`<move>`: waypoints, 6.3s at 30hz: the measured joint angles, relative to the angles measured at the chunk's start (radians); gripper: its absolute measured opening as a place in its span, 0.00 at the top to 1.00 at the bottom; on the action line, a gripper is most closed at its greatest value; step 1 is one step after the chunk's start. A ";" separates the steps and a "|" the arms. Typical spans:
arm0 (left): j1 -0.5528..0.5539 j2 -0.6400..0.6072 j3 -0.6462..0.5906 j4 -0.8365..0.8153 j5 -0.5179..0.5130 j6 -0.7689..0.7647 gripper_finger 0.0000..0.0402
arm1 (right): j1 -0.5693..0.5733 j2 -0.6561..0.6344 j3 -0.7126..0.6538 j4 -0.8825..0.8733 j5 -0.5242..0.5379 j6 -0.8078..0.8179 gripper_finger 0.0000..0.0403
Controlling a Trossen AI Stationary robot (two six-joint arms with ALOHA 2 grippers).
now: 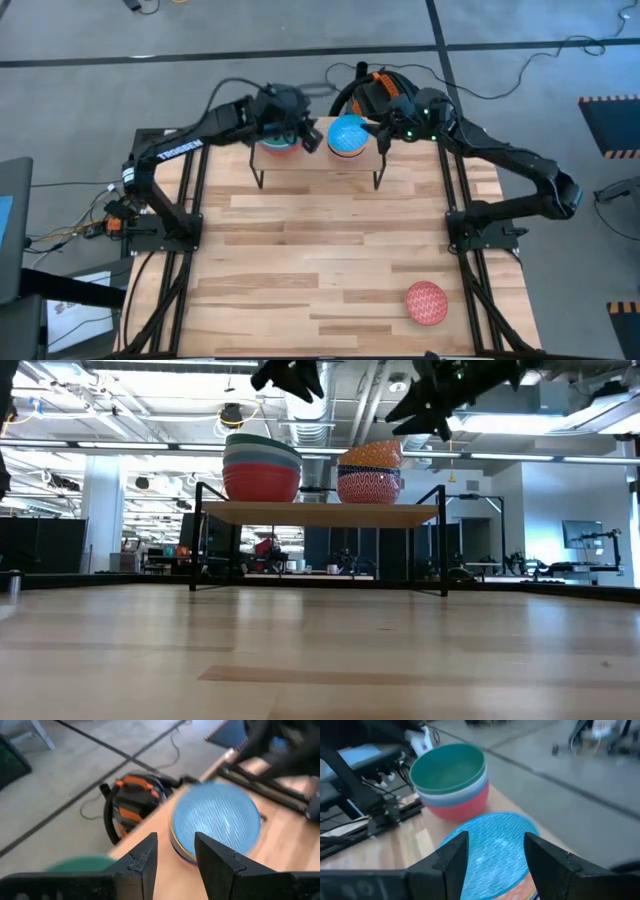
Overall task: Place and stack bowls onto a shelf
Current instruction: Stack the light blue patterned bowl on top of the yellow patterned bowl on the shelf, then stack the red patterned bowl on top of the light blue patterned bowl on the shelf
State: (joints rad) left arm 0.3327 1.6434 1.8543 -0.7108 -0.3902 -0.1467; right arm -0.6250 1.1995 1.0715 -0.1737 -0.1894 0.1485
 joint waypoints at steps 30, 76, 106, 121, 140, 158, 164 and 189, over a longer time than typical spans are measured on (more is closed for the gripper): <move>-0.016 -0.002 -0.219 0.179 0.047 -0.125 0.71 | -0.098 0.096 -0.130 0.367 -0.120 -0.127 0.56; -0.289 -0.251 -0.619 0.386 -0.007 -0.227 0.71 | 0.547 -0.432 -0.254 -0.548 0.155 0.540 0.56; -0.937 -0.283 -0.714 0.366 -0.534 -0.417 0.71 | 1.347 -0.040 -0.302 -0.700 0.089 1.192 0.45; -1.062 -0.282 -0.895 0.411 -0.588 -0.686 0.71 | 1.413 0.093 -0.302 -0.664 0.001 1.235 0.38; -1.004 -0.254 -0.962 0.615 -0.380 -0.570 0.69 | 1.435 0.097 -0.301 -0.678 -0.070 1.253 0.38; -0.870 -0.210 -0.961 0.725 -0.299 -0.503 0.58 | 1.433 0.098 -0.389 -0.596 0.057 1.366 0.45; -0.861 -0.210 -0.961 0.726 -0.279 -0.558 0.58 | 1.401 0.098 -0.389 -0.584 0.060 1.389 0.65; -0.771 -0.202 -0.960 0.663 -0.208 -0.563 0.58 | 0.970 0.348 -0.076 -0.484 0.296 1.327 0.90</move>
State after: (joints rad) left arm -0.4381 1.4418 0.8940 -0.0483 -0.5980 -0.7100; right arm 0.3446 1.5474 0.9951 -0.6572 0.1070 1.4758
